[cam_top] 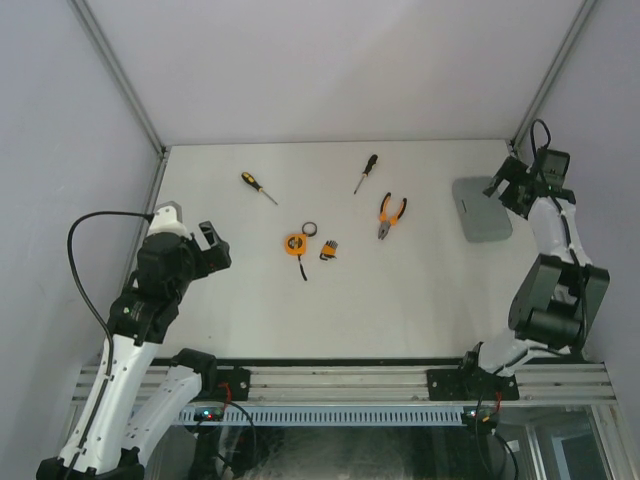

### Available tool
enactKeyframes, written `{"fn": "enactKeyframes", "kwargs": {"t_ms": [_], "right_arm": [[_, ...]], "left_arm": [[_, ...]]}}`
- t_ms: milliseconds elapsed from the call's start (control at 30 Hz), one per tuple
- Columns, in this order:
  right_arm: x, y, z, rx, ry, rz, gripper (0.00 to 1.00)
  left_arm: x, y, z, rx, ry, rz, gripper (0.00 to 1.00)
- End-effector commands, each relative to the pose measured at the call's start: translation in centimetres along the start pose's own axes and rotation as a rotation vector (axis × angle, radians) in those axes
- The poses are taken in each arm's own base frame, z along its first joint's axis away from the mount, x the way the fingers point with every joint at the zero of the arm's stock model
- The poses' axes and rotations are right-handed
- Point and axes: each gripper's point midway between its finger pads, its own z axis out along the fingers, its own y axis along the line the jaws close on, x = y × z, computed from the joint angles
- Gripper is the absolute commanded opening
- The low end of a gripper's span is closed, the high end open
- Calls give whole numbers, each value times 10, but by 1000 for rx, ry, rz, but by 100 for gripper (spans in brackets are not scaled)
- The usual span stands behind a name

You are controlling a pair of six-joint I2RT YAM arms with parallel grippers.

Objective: Sort the tools into containers
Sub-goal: Move the storage box to the center of the board.

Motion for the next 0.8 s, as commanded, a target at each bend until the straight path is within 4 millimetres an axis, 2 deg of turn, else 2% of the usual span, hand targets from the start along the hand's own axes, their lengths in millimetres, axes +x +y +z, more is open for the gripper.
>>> {"fn": "enactKeyframes", "kwargs": {"t_ms": [0, 133, 300, 367, 533, 767], "right_arm": [[-46, 13, 24, -44, -69, -36, 97], [-61, 18, 58, -46, -23, -27, 95], [-63, 17, 99, -28, 51, -15, 93], [-65, 17, 109, -22, 66, -13, 93], [-63, 19, 126, -10, 108, -25, 92], [-51, 24, 138, 10, 165, -69, 92]], "left_arm": [[-3, 1, 8, -7, -11, 15, 100], [1, 1, 11, -14, 14, 21, 100], [1, 3, 11, -25, 12, 22, 99], [0, 3, 10, -27, 9, 23, 99], [0, 4, 11, -30, 9, 22, 99], [1, 4, 11, -32, 12, 23, 99]]}}
